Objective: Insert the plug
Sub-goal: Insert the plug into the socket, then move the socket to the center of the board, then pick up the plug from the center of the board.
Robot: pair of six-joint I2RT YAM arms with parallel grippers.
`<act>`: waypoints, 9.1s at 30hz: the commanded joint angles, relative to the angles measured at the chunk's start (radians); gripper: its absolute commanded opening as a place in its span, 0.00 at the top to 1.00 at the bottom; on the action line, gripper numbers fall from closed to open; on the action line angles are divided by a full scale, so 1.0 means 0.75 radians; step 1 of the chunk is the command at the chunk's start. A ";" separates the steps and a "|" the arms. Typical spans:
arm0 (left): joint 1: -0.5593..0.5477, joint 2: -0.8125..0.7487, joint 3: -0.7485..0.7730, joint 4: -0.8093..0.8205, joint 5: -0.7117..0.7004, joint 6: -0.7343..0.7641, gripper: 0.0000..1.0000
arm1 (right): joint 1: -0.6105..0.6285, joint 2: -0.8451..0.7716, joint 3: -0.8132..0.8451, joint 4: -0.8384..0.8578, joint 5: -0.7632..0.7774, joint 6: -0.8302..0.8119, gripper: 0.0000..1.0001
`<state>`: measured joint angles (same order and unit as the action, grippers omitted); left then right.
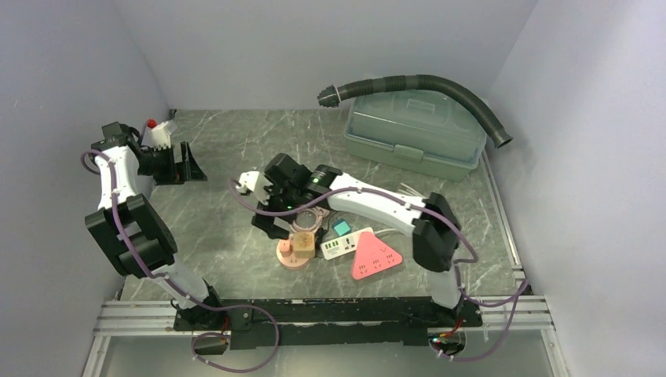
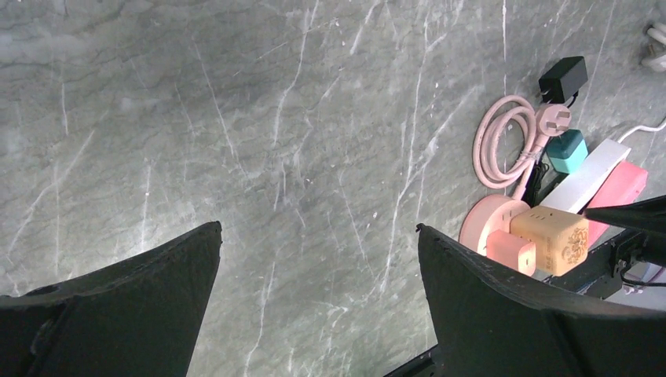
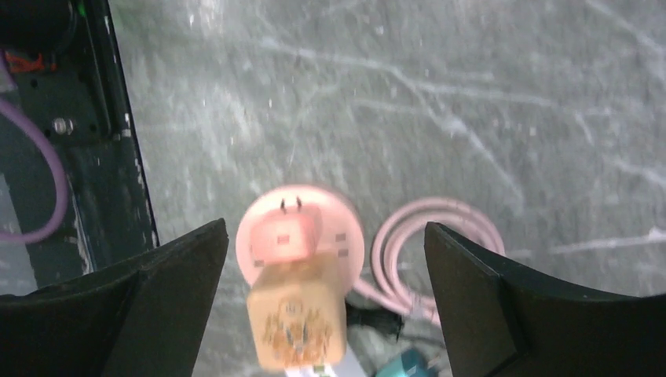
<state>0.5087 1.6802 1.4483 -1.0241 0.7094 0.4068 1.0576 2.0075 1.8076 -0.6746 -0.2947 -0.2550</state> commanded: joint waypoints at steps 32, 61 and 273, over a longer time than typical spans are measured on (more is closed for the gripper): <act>-0.017 -0.224 0.088 -0.136 -0.039 0.041 0.00 | 0.020 -0.152 -0.476 0.256 -0.039 -0.080 0.52; -0.019 -0.215 0.125 -0.141 -0.021 0.049 0.00 | -0.169 -0.380 -0.475 0.208 0.439 0.401 0.00; -0.670 -0.939 -0.593 -0.422 0.252 1.198 0.00 | -0.336 -0.796 -1.246 1.490 -0.522 0.730 1.00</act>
<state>0.0093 0.9550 1.0359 -1.2922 0.9428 1.1511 0.8047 1.3888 0.8829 0.3252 -0.6888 0.3473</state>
